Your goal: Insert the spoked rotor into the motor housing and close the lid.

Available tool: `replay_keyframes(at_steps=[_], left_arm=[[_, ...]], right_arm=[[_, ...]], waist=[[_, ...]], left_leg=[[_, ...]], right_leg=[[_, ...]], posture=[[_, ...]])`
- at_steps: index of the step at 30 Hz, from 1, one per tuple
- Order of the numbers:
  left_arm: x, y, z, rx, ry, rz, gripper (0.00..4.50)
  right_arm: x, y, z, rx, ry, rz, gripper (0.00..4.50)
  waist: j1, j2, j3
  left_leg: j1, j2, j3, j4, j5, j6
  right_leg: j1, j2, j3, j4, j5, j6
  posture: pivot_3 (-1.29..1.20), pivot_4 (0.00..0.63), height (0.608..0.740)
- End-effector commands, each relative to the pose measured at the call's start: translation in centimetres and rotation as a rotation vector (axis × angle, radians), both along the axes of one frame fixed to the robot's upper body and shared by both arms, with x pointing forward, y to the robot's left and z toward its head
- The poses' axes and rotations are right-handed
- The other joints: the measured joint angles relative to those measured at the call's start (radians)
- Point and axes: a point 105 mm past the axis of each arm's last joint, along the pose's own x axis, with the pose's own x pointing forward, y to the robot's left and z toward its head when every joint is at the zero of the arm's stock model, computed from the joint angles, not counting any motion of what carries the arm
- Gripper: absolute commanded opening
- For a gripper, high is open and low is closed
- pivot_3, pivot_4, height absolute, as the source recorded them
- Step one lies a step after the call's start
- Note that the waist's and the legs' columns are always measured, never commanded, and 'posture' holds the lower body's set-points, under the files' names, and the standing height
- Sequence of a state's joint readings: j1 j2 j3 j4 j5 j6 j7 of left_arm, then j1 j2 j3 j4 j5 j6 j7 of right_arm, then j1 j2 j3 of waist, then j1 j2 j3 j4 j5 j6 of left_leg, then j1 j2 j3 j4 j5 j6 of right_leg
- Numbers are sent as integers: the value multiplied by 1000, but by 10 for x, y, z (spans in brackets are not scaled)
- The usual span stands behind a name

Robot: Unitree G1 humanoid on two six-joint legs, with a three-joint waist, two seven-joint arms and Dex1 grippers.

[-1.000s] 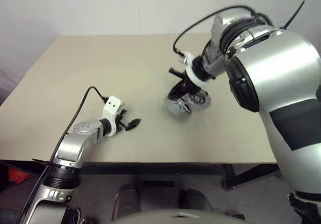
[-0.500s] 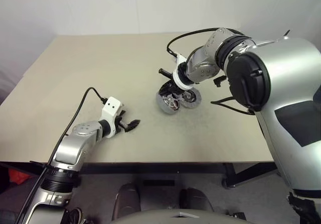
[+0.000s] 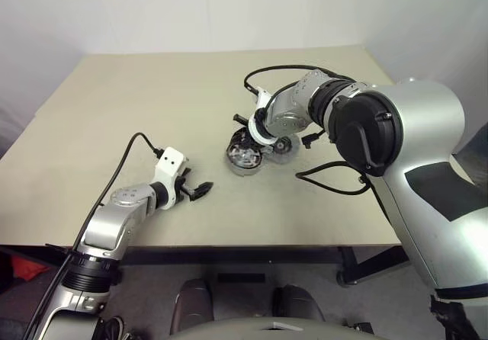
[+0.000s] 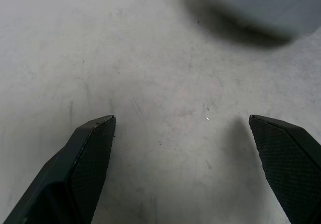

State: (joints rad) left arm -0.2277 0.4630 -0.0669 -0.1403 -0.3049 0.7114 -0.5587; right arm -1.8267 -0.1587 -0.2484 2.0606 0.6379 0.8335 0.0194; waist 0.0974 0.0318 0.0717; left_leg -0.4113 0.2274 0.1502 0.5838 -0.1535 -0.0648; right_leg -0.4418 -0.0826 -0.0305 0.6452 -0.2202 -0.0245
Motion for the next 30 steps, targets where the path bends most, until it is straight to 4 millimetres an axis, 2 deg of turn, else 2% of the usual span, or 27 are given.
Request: replay_keyframes(at_steps=[1,3,9,13,15,16,18,21,25,27,30], left_arm=[[1,1,9,14,-35,-4,4500],[1,1,9,14,-35,-3,4500],[3,0,10,11,-39,-6,4500],[6,-1,12,5,-50,-14,4500],[9,-2,15,7,-65,-19,4500],[11,-3,17,6,-71,-21,4500],[14,-3,19,3,-80,-25,4500],[20,-2,23,10,-103,-32,4500],[28,-4,29,19,-149,-46,4500],[31,-6,30,11,-158,-52,4500],[35,-7,35,6,-188,-60,4500]], right_arm=[[-3,2,1,-5,4,-3,2182],[-3,3,3,-13,3,1,2865],[-9,16,30,76,-15,83,2865],[-6,34,82,222,-186,225,2865],[7,33,113,266,-437,336,2865],[12,30,121,260,-549,393,2865],[21,13,119,163,-721,499,2865],[45,-30,107,-94,-1024,609,2865],[67,-94,98,-659,-1526,751,2865],[67,-123,89,-856,-1616,771,2865],[59,-156,82,-996,-1600,694,2865]], waist=[[0,0,0],[0,0,0],[0,0,0],[0,-1,1],[0,-1,1],[0,-2,1],[4,-5,2],[8,-10,2],[10,-15,0],[18,-16,3],[19,-14,4]], left_leg=[[0,0,0,0,0,0],[0,0,0,1,0,0],[0,1,0,5,-1,2],[-1,2,0,9,-2,3],[-2,3,0,12,-5,7],[-2,4,0,13,-5,7],[-2,6,0,15,-5,7],[-1,6,0,16,-5,7],[-2,7,0,22,-5,7],[-2,7,0,26,-5,8],[-3,2,1,30,-4,11]], right_leg=[[0,0,0,0,0,0],[0,0,0,1,0,0],[0,0,0,3,0,0],[0,0,0,6,0,0],[0,1,0,7,0,0],[0,1,0,8,0,0],[0,2,-1,9,-1,0],[3,1,-1,10,-1,0],[6,0,-2,10,0,-1],[10,0,-3,10,0,-1],[7,-2,1,13,2,1]], posture=[[0,0,740],[0,0,740],[0,0,740],[0,0,740],[0,0,740],[0,0,740],[0,0,740],[0,0,740],[0,0,740],[0,0,740],[0,0,740]])
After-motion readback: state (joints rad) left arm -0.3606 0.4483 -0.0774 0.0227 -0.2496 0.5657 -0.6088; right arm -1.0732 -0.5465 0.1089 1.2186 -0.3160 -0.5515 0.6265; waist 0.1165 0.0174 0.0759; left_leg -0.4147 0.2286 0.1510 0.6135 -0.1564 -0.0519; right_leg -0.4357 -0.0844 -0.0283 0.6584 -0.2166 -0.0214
